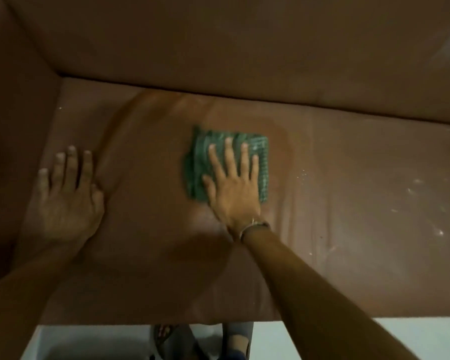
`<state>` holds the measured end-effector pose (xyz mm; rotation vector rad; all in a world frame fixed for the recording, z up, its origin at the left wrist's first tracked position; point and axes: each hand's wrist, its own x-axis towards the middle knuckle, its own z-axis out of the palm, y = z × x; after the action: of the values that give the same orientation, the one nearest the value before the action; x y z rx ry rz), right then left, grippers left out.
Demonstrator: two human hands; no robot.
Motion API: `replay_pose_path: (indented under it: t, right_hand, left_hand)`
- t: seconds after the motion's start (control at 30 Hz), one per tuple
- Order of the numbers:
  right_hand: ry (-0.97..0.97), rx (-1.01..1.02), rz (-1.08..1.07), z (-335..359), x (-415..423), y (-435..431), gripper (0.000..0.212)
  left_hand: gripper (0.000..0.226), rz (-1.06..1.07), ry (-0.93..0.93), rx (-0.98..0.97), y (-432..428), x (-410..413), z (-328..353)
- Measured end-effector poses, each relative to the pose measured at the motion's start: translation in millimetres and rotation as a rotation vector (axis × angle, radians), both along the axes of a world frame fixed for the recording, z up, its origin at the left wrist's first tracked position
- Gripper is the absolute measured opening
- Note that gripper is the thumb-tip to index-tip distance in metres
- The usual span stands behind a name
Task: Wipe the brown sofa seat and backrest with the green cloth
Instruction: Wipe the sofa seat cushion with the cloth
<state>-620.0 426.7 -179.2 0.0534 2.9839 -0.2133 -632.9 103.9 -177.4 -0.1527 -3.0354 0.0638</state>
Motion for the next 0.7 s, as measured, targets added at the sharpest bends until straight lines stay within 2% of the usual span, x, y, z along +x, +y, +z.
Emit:
replay_pose_path:
  t: [0.07, 0.1, 0.2, 0.3, 0.4, 0.47, 0.53, 0.63, 0.7]
  right_hand:
    - [0.0, -0.009, 0.11, -1, 62, 13, 0.071]
    - [-0.015, -0.007, 0.092, -2, 90, 28, 0.071]
    - [-0.05, 0.025, -0.152, 1, 131, 93, 0.072]
    - [-0.062, 0.045, -0.426, 6, 91, 144, 0.074]
    - [-0.045, -0.027, -0.558, 5, 18, 159, 0.074]
    - [-0.048, -0.043, -0.516, 1, 0, 160, 0.073]
    - [-0.011, -0.009, -0.381, -4, 23, 152, 0.071]
    - [0.011, 0.009, -0.146, -3, 113, 143, 0.069]
    - [-0.015, 0.003, -0.141, -1, 170, 161, 0.069]
  left_hand:
    - [0.068, 0.01, -0.016, 0.044, 16, 12, 5]
    - [0.069, -0.004, -0.03, 0.051, 28, 20, 7]
    - [0.075, -0.104, -0.114, 0.052, 82, 43, 9]
    - [0.075, -0.274, -0.177, 0.072, 152, 43, 10]
    - [0.073, -0.31, -0.171, 0.1, 216, 28, 10]
    - [0.073, -0.278, -0.185, 0.123, 251, 19, 8]
    - [0.072, -0.244, -0.204, 0.153, 271, 16, 5]
    - [0.072, -0.275, -0.18, 0.136, 277, 18, 1]
    - [0.073, -0.316, -0.164, 0.131, 276, 23, 2]
